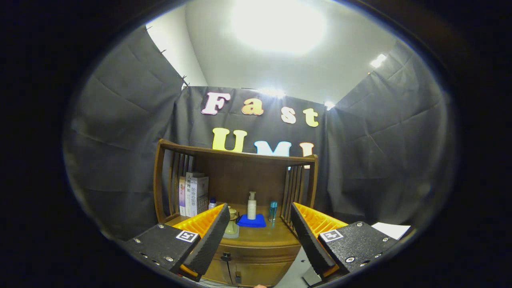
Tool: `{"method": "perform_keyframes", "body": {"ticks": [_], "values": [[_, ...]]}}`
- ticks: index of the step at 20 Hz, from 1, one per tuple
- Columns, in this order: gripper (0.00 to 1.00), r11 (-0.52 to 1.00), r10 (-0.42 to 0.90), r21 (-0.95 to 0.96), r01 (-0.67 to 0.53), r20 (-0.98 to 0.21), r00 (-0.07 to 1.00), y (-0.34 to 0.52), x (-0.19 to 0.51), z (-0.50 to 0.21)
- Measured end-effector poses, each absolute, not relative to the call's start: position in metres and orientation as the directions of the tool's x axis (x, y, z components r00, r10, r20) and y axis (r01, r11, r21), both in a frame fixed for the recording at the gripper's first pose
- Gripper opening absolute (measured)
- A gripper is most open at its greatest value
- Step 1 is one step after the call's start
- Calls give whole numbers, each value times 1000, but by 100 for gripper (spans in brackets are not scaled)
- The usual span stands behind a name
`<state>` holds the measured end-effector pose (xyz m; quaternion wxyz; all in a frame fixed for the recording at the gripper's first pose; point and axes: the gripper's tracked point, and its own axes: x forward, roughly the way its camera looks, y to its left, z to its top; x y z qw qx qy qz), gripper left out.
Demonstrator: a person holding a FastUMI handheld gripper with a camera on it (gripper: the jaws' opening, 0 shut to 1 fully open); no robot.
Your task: Pull open the drawer, take out the items inside it, and place them on the countertop above the cabinet.
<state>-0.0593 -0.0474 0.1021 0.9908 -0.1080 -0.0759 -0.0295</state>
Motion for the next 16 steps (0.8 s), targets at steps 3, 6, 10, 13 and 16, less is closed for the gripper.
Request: {"method": "perform_keyframes", "body": {"ticks": [3, 6, 10, 13, 16], "values": [[95, 980, -4, -198, 34, 153, 988, -26, -71, 108], [95, 976, 11, -216, 20, 141, 990, -18, -73, 103], [95, 981, 72, -188, -46, 132, 989, 5, -73, 99], [95, 976, 71, -215, -46, 112, 991, 5, -67, 88], [95, 973, 93, -221, -72, 82, 992, 15, -63, 79]]}}
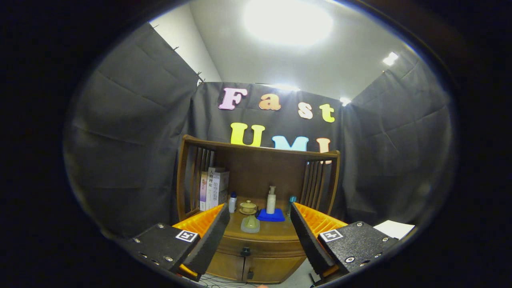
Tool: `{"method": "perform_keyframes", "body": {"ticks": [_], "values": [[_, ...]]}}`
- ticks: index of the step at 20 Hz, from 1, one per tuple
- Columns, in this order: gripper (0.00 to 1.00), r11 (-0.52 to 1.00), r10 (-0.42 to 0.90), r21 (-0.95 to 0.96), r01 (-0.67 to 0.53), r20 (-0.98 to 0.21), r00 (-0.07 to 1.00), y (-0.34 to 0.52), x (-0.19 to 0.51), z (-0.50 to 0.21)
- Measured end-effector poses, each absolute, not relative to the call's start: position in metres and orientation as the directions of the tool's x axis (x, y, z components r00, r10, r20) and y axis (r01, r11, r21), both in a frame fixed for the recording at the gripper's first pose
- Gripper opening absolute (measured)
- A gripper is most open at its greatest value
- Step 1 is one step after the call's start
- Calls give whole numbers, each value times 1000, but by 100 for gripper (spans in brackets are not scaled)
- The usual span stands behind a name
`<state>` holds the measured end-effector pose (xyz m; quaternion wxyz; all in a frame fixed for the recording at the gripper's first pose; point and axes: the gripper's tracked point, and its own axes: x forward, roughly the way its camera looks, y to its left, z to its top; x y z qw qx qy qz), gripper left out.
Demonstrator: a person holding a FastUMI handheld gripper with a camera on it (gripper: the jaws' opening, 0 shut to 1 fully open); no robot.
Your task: Pull open the drawer, take out the items inside it, and place them on the countertop above the cabinet.
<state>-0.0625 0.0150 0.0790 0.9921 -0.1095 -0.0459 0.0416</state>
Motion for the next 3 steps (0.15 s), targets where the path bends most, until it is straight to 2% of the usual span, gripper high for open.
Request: {"method": "perform_keyframes", "body": {"ticks": [3], "values": [[95, 972, 102, -217, -86, 62, 993, 14, -58, 72]]}}
